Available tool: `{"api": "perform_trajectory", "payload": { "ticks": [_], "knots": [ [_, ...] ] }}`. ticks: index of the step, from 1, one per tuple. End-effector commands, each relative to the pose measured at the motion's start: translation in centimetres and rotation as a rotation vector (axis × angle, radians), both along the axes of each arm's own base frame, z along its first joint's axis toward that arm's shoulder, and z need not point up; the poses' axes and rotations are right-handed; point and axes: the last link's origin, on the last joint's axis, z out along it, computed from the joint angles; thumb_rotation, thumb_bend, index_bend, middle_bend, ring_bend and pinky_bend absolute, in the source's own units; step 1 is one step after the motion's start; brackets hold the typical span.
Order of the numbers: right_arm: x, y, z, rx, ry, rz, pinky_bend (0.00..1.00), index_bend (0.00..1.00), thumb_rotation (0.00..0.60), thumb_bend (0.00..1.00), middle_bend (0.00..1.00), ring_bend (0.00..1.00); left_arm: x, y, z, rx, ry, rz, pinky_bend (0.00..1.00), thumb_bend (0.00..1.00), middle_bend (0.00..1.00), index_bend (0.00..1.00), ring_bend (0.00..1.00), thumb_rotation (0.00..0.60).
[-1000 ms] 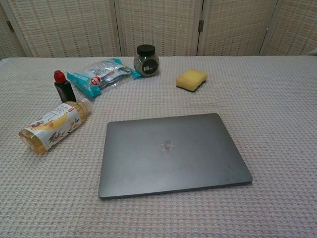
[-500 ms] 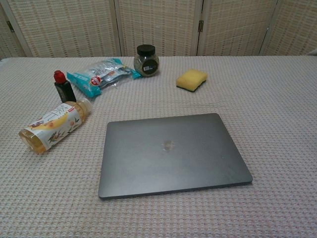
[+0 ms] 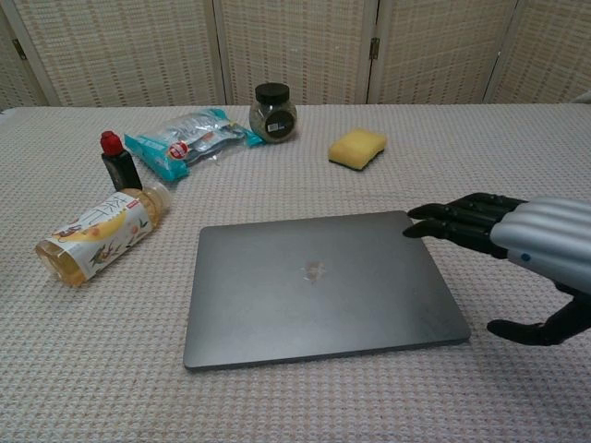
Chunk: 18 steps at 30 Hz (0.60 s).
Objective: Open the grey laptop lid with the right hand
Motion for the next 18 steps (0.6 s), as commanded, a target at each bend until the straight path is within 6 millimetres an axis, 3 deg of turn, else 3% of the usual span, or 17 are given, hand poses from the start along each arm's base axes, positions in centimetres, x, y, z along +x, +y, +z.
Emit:
{"api": "perform_trajectory", "payload": {
  "ticks": [1, 9, 18],
  "knots": [
    [1.9, -1.4, -2.9, 0.052, 0.017, 0.051, 0.00, 0.00, 0.600, 0.34, 0.00, 0.00, 0.0, 0.0, 0.0, -0.001, -0.003, -0.001, 0.00, 0.48, 0.03, 0.07, 0.00, 0.600],
    [4.7, -2.5, -7.4, 0.109, 0.025, 0.111, 0.00, 0.00, 0.600, 0.34, 0.00, 0.00, 0.1, -0.1, -0.1, -0.003, -0.012, -0.006, 0.00, 0.48, 0.03, 0.07, 0.00, 0.600],
    [6.5, -2.7, -9.6, 0.135, 0.020, 0.136, 0.00, 0.00, 0.600, 0.34, 0.00, 0.00, 0.0, 0.0, -0.3, -0.009, -0.015, 0.000, 0.00, 0.48, 0.03, 0.07, 0.00, 0.600]
  ]
}}
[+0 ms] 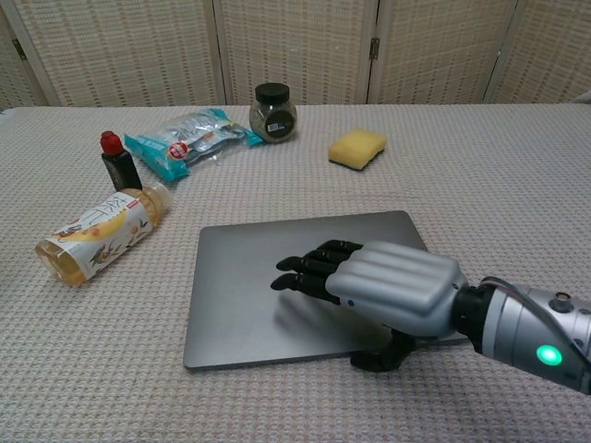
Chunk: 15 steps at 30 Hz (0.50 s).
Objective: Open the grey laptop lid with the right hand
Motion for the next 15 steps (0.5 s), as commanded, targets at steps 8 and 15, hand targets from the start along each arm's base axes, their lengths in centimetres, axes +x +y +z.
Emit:
{"api": "perform_trajectory", "payload": {
  "ticks": [8, 15],
  "knots": [
    [1.3, -0.5, -1.2, -0.009, -0.006, 0.016, 0.00, 0.00, 0.600, 0.34, 0.00, 0.00, -0.3, 0.1, 0.0, 0.003, -0.001, 0.008, 0.00, 0.48, 0.03, 0.07, 0.00, 0.600],
    [1.9, -0.8, -1.4, -0.026, -0.004, 0.030, 0.00, 0.00, 0.600, 0.34, 0.00, 0.00, -0.6, 0.0, 0.1, 0.002, 0.000, 0.014, 0.00, 0.48, 0.03, 0.07, 0.00, 0.600]
  ]
}}
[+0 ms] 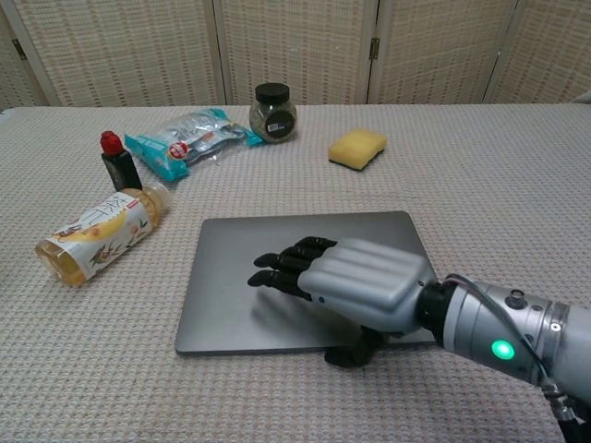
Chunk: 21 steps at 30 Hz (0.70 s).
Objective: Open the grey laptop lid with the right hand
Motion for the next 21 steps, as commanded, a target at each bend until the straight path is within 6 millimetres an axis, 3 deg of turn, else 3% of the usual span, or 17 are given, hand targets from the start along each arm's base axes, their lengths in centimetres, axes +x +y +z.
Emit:
{"api": "perform_trajectory", "payload": {
  "ticks": [1, 8, 16, 21],
  "knots": [
    [0.3, -0.1, 0.0, -0.008, 0.002, 0.006, 0.00, 0.00, 0.600, 0.34, 0.00, 0.00, 0.0, 0.0, 0.0, 0.000, 0.000, 0.000, 0.00, 0.48, 0.03, 0.07, 0.00, 0.600],
    [0.7, -0.3, -0.2, -0.026, 0.017, 0.023, 0.00, 0.00, 0.600, 0.34, 0.00, 0.00, -0.1, 0.0, -0.1, -0.006, -0.003, 0.000, 0.00, 0.48, 0.03, 0.07, 0.00, 0.600],
    [1.1, -0.3, -1.0, -0.083, 0.045, 0.075, 0.00, 0.00, 0.600, 0.50, 0.00, 0.00, -0.3, 0.6, -0.9, -0.033, -0.012, -0.017, 0.00, 0.48, 0.03, 0.07, 0.00, 0.600],
    [1.5, -0.2, -1.1, -0.143, 0.063, 0.117, 0.00, 0.00, 0.600, 0.53, 0.00, 0.00, -0.4, 0.9, -2.1, -0.083, -0.035, -0.032, 0.00, 0.48, 0.03, 0.07, 0.00, 0.600]
  ]
}}
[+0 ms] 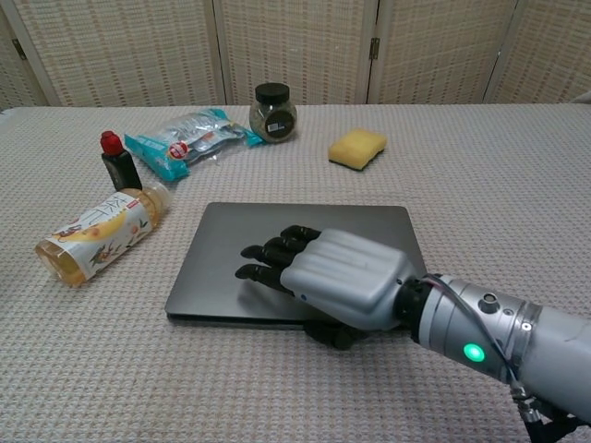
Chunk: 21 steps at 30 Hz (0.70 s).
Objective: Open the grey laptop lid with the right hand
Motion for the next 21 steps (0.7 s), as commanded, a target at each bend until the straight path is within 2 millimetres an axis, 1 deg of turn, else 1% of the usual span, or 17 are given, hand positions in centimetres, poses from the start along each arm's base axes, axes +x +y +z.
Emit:
{"api": "perform_trajectory", "payload": {
  "ticks": [1, 8, 13, 16, 21],
  "knots": [
    [0.3, 0.0, 0.0, -0.049, 0.014, 0.031, 0.00, 0.00, 0.600, 0.53, 0.00, 0.00, 0.0, 0.2, -0.9, -0.041, -0.017, -0.010, 0.00, 0.48, 0.03, 0.07, 0.01, 0.600],
    [1.5, -0.1, 0.2, -0.160, 0.050, 0.095, 0.00, 0.00, 0.600, 0.53, 0.00, 0.00, -0.2, 0.0, -2.6, -0.151, -0.038, -0.016, 0.00, 0.48, 0.03, 0.08, 0.01, 0.600],
    [2.6, -0.2, 0.5, -0.224, 0.066, 0.121, 0.00, 0.00, 0.600, 0.53, 0.00, 0.00, -0.3, -0.4, -4.3, -0.243, -0.061, -0.025, 0.00, 0.48, 0.04, 0.09, 0.01, 0.600],
    [3.2, -0.3, 0.7, -0.255, 0.076, 0.137, 0.00, 0.00, 0.600, 0.53, 0.00, 0.00, 0.0, -0.4, -5.4, -0.292, -0.068, -0.049, 0.00, 0.48, 0.04, 0.08, 0.01, 0.600],
    [4.1, -0.5, 1.0, -0.301, 0.086, 0.161, 0.00, 0.00, 0.600, 0.54, 0.00, 0.00, 1.4, 0.3, -7.0, -0.348, -0.073, -0.113, 0.00, 0.48, 0.04, 0.08, 0.01, 0.600]
  ]
}}
